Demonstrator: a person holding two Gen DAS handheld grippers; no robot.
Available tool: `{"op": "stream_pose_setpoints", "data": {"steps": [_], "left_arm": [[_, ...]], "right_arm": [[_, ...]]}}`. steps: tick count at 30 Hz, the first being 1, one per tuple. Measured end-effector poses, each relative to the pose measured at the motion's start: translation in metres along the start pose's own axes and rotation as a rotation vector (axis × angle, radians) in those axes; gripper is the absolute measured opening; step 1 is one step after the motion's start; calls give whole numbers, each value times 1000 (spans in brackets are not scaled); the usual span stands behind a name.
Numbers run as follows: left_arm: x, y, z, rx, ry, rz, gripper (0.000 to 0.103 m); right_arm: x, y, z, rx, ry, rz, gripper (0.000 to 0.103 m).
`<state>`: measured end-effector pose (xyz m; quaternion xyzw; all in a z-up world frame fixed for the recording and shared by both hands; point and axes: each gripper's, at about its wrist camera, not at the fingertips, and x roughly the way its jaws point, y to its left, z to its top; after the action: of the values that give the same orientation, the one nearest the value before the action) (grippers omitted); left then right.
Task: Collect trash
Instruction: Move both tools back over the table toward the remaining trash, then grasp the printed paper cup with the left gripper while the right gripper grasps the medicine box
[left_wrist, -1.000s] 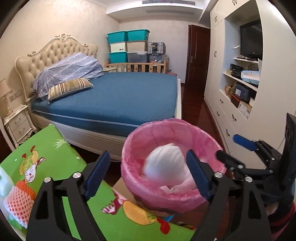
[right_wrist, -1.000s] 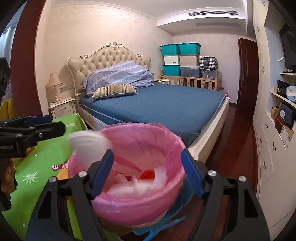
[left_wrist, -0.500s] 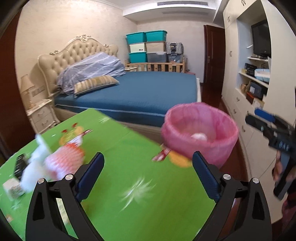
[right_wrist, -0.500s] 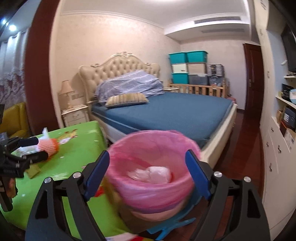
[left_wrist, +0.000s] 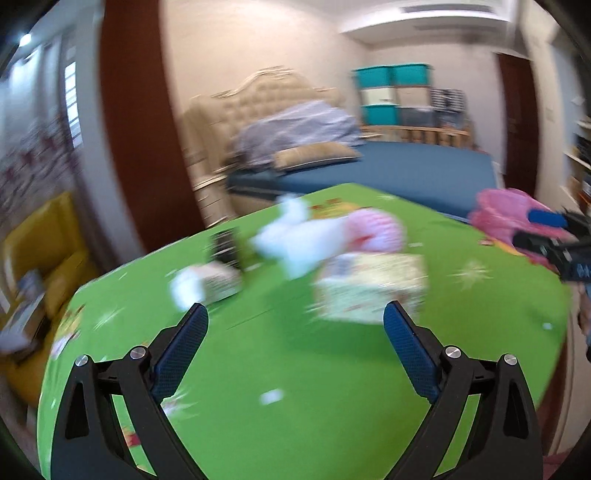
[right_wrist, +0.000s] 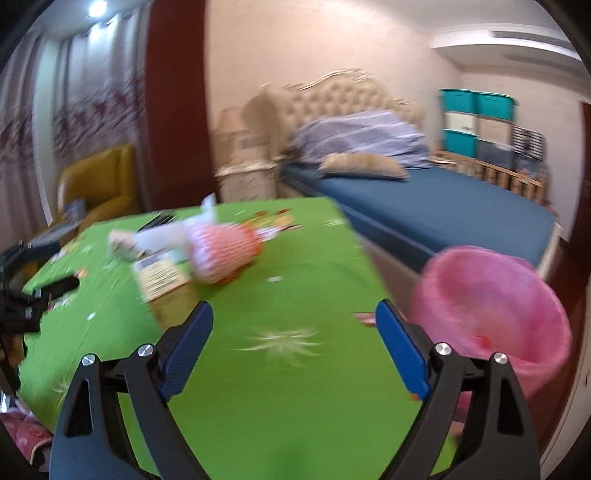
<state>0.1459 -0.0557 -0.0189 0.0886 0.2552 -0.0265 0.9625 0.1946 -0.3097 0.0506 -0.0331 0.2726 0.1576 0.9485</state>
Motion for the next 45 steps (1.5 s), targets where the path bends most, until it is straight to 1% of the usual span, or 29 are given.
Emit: {"op": "stream_pose_setpoints", "data": {"steps": [2, 4, 6, 8, 14, 18, 22, 24, 25, 27, 29, 32, 37, 41, 45], "left_arm": [[-2, 29, -8, -69, 16, 27, 90], [-4, 44, -14, -113, 24, 35, 90], [-5, 59, -20, -143, 28, 48, 90], [-6, 73, -24, -164, 27, 68, 90], [-8, 97, -35, -218, 35, 89, 90], [-7, 111, -40, -246, 45, 96, 90], [-1, 119, -39, -258, 62, 100, 90], [3, 122, -36, -257, 71, 97, 90], [7, 121, -34, -252, 75, 96, 90], [14, 120, -28, -237, 80, 88, 90], [21, 117, -24, -231, 87, 78, 90], [43, 117, -14, -231, 114, 52, 90], [81, 116, 4, -251, 170, 27, 90], [111, 110, 17, -231, 187, 46, 90], [145, 108, 29, -236, 222, 67, 90]], "right_arm": [[11, 21, 2, -46, 25, 21, 87], [25, 42, 6, -89, 53, 42, 87], [35, 56, 10, -114, 75, 57, 87], [46, 70, 13, -144, 100, 77, 90], [81, 96, 20, -218, 168, 92, 90], [103, 105, 29, -237, 200, 108, 90], [116, 114, 31, -242, 230, 153, 89], [114, 117, 32, -239, 221, 164, 77], [112, 116, 32, -234, 217, 169, 66], [106, 118, 30, -225, 213, 193, 63], [98, 120, 27, -239, 199, 187, 59], [85, 120, 24, -230, 176, 192, 56], [68, 119, 14, -192, 158, 186, 55], [67, 121, 5, -195, 149, 169, 54], [67, 118, 6, -179, 150, 174, 54]]}}
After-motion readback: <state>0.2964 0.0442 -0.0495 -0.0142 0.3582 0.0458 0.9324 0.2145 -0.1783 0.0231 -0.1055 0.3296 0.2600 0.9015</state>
